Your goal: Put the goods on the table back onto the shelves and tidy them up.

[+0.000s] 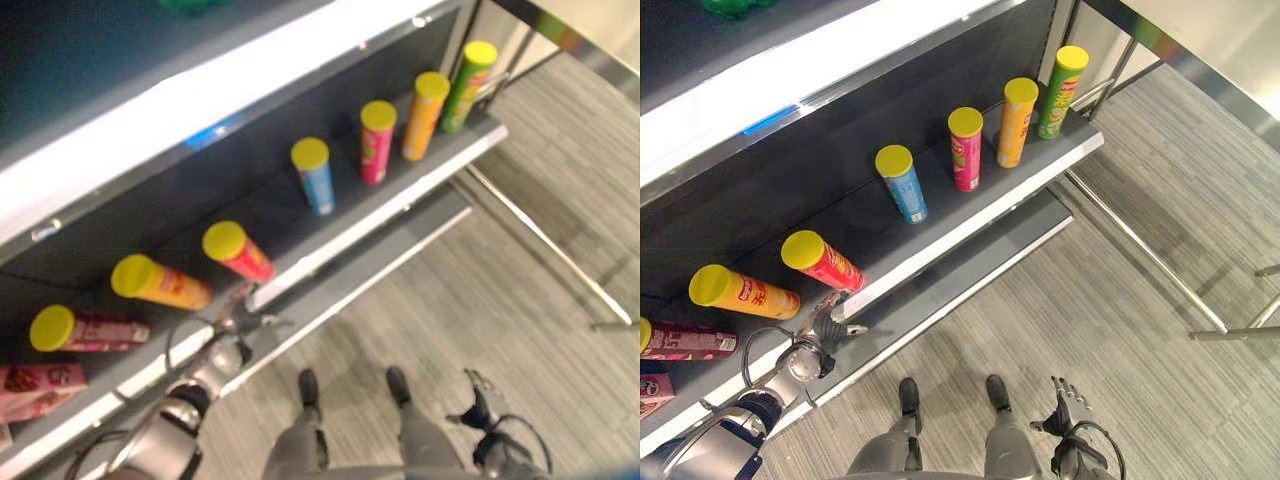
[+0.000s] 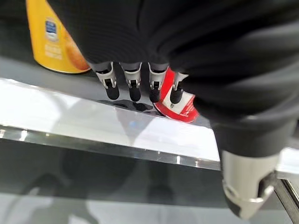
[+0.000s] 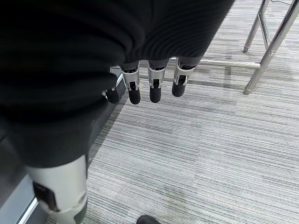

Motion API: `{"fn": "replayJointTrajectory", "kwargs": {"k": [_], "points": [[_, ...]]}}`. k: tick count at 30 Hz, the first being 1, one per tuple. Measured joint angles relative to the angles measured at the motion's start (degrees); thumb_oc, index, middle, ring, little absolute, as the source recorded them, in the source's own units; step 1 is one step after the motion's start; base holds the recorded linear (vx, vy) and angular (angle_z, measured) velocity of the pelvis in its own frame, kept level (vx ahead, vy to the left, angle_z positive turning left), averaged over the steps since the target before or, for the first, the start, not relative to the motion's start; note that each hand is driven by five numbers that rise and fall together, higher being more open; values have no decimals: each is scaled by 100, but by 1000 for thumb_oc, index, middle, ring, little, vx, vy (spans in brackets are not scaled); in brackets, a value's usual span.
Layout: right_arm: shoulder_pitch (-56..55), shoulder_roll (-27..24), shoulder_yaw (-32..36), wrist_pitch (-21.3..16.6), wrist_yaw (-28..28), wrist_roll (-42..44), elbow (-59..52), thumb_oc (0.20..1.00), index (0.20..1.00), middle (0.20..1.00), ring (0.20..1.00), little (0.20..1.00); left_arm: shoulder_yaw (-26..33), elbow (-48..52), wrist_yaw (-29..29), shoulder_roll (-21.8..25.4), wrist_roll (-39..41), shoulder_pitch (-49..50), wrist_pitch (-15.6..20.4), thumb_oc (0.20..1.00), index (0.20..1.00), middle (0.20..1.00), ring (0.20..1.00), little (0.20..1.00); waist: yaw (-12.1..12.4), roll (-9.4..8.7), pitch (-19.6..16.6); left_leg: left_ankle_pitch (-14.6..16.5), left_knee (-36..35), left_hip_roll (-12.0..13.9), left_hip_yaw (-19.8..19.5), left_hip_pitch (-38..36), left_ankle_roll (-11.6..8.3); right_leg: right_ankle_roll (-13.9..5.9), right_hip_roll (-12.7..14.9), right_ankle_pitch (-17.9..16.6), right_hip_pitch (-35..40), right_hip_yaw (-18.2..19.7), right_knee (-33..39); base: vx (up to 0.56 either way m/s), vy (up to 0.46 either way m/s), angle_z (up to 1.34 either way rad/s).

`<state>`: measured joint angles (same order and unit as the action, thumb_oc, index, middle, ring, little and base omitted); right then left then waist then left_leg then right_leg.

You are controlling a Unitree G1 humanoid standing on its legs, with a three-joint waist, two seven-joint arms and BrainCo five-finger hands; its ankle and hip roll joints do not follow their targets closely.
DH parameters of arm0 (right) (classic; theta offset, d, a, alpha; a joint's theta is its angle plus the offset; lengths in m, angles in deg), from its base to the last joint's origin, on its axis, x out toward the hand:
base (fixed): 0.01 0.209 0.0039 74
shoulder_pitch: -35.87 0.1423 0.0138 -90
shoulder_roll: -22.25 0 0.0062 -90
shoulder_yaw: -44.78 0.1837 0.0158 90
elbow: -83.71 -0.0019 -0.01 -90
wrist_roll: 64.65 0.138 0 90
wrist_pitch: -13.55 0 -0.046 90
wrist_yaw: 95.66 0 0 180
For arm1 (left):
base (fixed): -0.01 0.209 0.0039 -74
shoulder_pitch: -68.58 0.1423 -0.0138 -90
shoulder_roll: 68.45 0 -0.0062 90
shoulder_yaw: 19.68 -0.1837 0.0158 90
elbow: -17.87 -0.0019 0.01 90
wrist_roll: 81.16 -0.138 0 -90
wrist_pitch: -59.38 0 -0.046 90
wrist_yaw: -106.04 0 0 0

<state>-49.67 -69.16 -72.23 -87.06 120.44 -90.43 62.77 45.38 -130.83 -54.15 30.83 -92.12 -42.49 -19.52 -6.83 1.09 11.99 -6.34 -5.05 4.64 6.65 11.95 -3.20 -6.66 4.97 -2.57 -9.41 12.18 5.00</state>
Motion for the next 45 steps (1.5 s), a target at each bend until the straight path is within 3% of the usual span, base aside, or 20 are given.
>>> {"fn": "replayJointTrajectory", "kwargs": {"k": [45], "points": [[181,2,-162,-5,114,219,-7,1000,1000,1000,1000,1000,-134,-106,257,15,113,-257,4,1000,1000,1000,1000,1000,-56,-19,120,-4,0,72,22,90,-12,14,-73,-40,-118,37,0,0,0,0]]}}
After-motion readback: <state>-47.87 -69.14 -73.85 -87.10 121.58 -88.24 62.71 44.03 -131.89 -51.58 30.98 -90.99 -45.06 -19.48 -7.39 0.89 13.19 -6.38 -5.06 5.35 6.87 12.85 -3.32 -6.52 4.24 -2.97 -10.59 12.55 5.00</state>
